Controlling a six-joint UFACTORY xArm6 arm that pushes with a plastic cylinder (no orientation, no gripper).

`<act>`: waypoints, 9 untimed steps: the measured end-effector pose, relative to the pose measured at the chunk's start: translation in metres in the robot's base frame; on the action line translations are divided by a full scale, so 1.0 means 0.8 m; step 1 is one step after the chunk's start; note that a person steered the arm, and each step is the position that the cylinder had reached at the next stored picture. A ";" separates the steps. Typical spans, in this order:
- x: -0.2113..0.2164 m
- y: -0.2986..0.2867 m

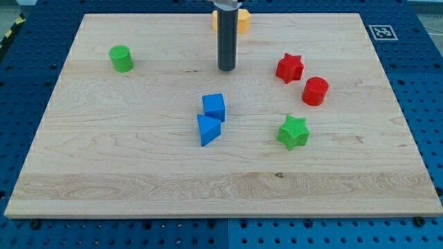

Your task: Move blue blocks towards bottom center

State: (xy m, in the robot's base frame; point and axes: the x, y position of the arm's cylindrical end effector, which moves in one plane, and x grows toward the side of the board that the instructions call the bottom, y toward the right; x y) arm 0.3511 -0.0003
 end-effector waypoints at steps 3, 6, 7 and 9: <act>0.048 -0.006; 0.059 -0.024; 0.074 -0.026; 0.088 -0.026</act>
State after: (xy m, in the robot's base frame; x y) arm 0.4213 -0.0212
